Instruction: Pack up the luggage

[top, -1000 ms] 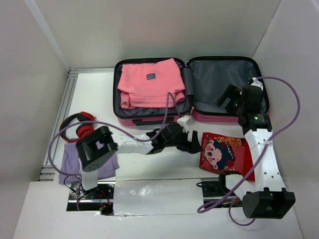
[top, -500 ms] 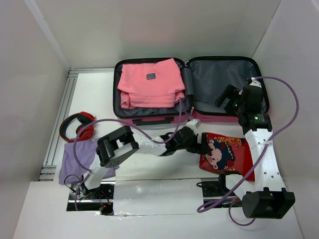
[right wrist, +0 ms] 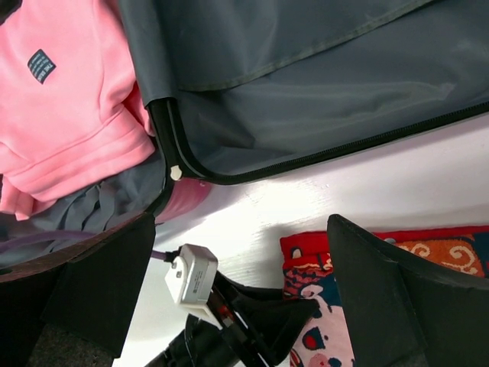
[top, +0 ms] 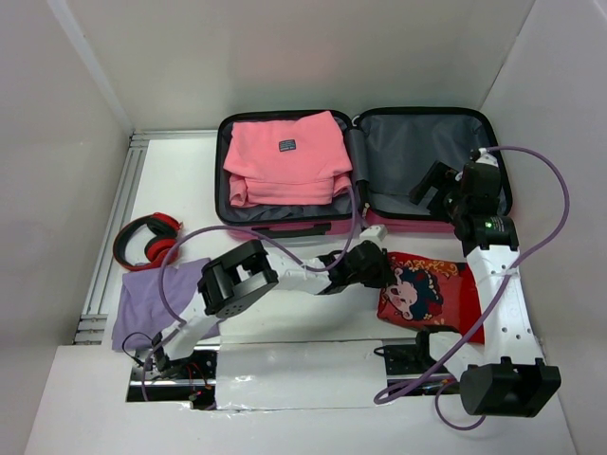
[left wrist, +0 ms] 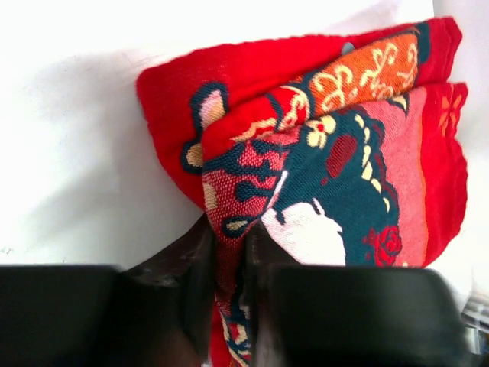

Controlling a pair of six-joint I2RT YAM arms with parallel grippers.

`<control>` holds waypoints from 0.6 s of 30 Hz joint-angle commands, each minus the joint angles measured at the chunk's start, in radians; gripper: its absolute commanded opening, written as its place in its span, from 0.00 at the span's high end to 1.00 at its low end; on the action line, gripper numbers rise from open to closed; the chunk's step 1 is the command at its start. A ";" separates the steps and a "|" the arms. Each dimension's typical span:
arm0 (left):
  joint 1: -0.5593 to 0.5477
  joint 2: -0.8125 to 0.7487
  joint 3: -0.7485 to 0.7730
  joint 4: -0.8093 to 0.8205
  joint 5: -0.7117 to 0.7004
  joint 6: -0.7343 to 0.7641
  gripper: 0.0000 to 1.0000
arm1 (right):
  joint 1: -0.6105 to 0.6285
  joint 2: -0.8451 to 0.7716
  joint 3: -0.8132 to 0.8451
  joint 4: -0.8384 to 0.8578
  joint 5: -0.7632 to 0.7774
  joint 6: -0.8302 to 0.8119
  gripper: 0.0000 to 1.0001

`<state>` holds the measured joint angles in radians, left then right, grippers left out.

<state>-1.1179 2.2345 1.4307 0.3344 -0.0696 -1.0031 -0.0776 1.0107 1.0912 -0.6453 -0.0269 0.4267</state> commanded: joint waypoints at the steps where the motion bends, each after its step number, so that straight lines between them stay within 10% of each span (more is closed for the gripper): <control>1: -0.005 -0.050 -0.057 -0.136 -0.100 0.073 0.78 | -0.007 -0.023 0.016 -0.020 -0.030 0.011 0.00; 18: 0.210 -0.720 -0.696 -0.458 -0.311 0.055 0.92 | 0.093 -0.026 -0.329 0.142 -0.311 0.035 0.01</control>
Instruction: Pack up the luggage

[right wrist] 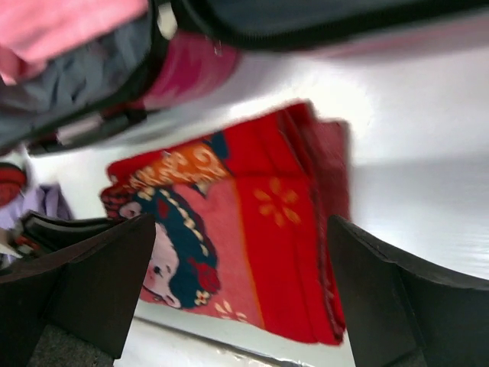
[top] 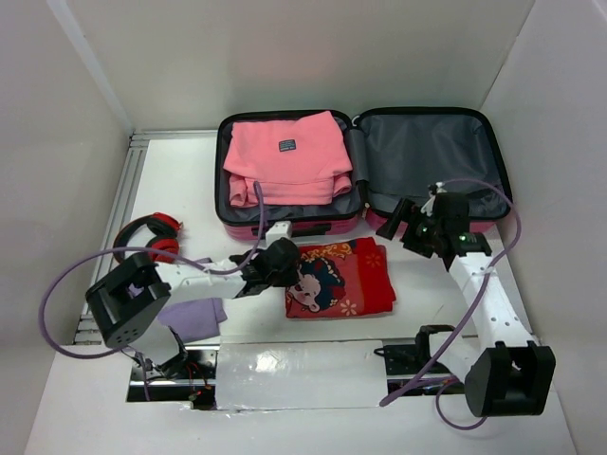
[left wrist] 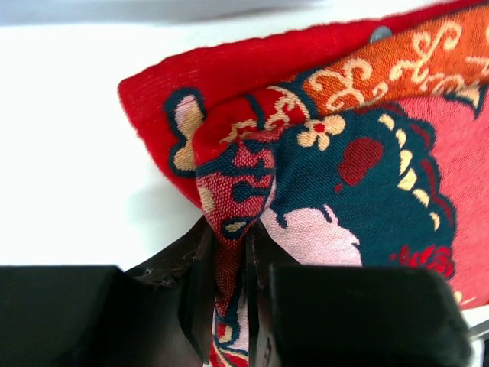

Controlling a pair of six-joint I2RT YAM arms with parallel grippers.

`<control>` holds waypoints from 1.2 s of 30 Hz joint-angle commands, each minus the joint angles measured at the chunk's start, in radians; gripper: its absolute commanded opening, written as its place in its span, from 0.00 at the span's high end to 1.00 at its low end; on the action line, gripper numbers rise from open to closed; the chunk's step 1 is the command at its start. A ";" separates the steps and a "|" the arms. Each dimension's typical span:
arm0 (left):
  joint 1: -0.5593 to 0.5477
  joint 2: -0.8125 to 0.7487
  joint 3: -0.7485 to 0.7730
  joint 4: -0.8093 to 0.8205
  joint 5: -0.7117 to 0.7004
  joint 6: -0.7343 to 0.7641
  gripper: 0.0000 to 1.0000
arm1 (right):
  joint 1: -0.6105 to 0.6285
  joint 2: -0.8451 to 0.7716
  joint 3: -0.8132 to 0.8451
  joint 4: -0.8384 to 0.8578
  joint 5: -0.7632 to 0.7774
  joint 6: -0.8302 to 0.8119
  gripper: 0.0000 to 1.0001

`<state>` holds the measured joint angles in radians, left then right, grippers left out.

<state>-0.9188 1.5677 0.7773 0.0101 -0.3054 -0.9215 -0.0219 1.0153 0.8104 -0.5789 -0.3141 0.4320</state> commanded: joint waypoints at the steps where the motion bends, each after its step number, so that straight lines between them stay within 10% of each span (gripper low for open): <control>1: 0.023 -0.096 -0.065 -0.134 -0.075 -0.037 0.92 | 0.048 -0.030 -0.106 0.092 -0.023 0.040 0.01; 9: 0.081 -0.218 -0.181 0.001 0.060 0.116 0.91 | 0.158 0.049 -0.284 0.257 -0.020 0.106 0.01; 24: 0.112 0.008 -0.055 -0.061 0.137 0.181 0.93 | 0.237 0.157 -0.490 0.594 -0.020 0.108 0.13; 36: 0.112 0.029 -0.035 -0.105 0.103 0.181 0.94 | 0.277 0.358 -0.439 0.597 0.041 0.117 1.00</control>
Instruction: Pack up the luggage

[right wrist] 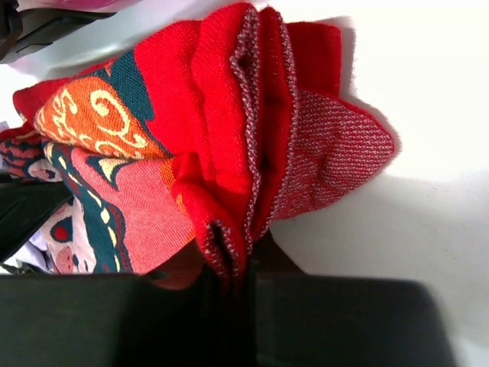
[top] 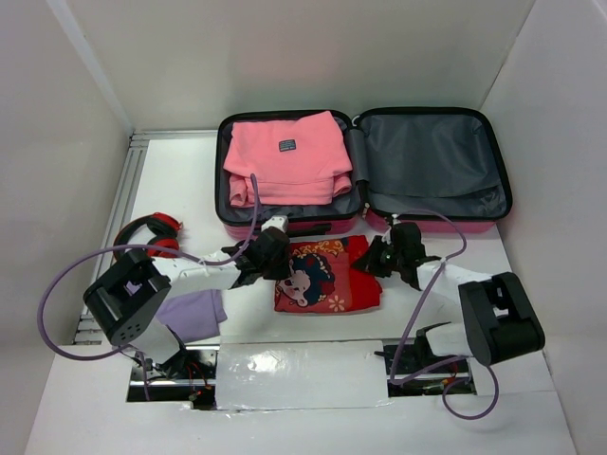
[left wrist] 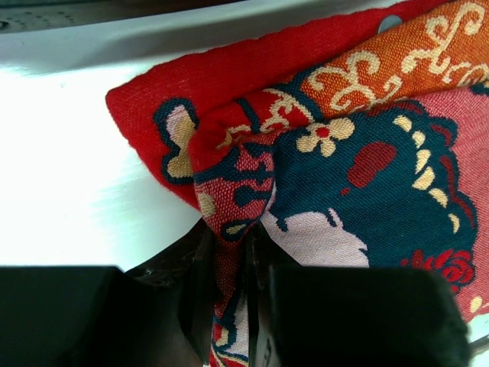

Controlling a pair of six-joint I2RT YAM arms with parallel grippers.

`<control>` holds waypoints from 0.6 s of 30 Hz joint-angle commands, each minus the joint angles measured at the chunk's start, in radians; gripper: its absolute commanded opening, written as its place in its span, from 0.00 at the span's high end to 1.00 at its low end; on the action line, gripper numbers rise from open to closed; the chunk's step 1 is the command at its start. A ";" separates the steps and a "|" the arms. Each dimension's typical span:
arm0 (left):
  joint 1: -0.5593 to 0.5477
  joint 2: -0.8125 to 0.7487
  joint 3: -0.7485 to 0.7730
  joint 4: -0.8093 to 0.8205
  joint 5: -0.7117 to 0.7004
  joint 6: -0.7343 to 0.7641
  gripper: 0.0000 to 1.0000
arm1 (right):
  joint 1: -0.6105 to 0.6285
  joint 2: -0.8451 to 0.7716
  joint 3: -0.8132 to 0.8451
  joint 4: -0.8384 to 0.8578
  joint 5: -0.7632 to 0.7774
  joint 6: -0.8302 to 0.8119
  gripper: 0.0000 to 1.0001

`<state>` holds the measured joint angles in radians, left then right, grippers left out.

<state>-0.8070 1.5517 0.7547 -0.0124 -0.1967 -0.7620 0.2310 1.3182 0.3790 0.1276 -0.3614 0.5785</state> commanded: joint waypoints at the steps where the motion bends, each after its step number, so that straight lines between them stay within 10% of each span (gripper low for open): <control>1: 0.009 0.036 -0.002 -0.099 -0.006 0.021 0.95 | 0.039 0.055 0.004 -0.137 0.088 -0.029 1.00; 18: 0.140 -0.386 0.239 -0.153 0.026 0.161 0.93 | 0.188 -0.237 0.567 -0.424 0.191 -0.035 1.00</control>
<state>-0.7147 1.2152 0.8646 -0.2054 -0.1875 -0.6529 0.4110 1.0710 0.7967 -0.2829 -0.2237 0.5629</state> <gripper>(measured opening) 0.277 0.268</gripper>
